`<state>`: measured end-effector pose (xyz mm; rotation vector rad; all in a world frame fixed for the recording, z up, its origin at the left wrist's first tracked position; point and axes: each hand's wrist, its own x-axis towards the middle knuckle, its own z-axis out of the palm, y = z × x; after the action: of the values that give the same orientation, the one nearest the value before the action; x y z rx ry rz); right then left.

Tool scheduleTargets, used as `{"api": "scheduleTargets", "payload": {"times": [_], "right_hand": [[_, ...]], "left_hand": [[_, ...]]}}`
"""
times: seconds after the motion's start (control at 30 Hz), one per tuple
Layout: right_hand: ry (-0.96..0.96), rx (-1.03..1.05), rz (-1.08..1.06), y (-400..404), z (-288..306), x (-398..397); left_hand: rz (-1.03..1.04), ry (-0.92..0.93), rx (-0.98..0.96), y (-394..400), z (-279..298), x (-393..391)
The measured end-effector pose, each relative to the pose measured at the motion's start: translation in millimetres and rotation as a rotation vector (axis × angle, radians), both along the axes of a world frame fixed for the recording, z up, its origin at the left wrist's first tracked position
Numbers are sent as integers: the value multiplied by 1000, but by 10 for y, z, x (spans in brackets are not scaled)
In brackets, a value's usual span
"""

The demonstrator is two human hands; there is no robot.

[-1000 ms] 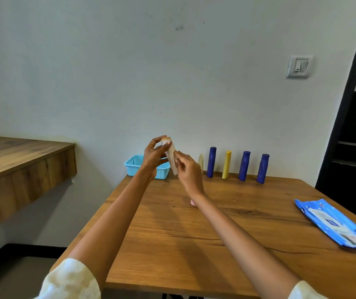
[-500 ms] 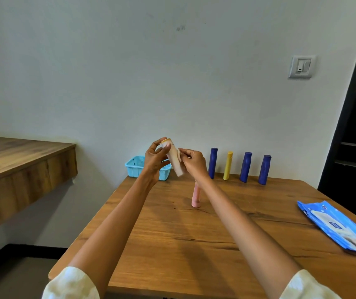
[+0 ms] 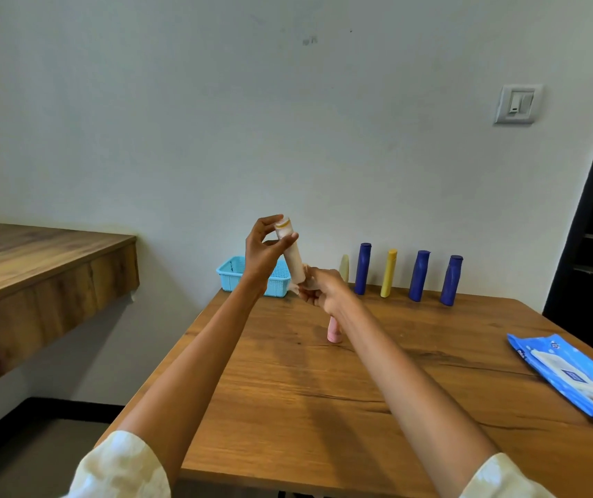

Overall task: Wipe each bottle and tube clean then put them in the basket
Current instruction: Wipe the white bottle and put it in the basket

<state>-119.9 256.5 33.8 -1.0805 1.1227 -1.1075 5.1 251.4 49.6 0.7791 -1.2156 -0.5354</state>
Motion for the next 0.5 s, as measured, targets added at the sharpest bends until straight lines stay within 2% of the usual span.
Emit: {"api": "scheduleTargets", "payload": {"times": [0.13,0.27,0.4,0.5], "right_hand": [[113,-3,-26,-10,-14,15],[358,-272,-164,-96,-41,3],[218,-547,-253,-42,-18,66],[268,-675,-216,-52,32,119]], "left_hand": [[33,5,0,-10,-71,30],[45,59,23,-38,-118,54],[45,34,43,-47,-137,23],[-14,8,96,-52,-166,-29]]}}
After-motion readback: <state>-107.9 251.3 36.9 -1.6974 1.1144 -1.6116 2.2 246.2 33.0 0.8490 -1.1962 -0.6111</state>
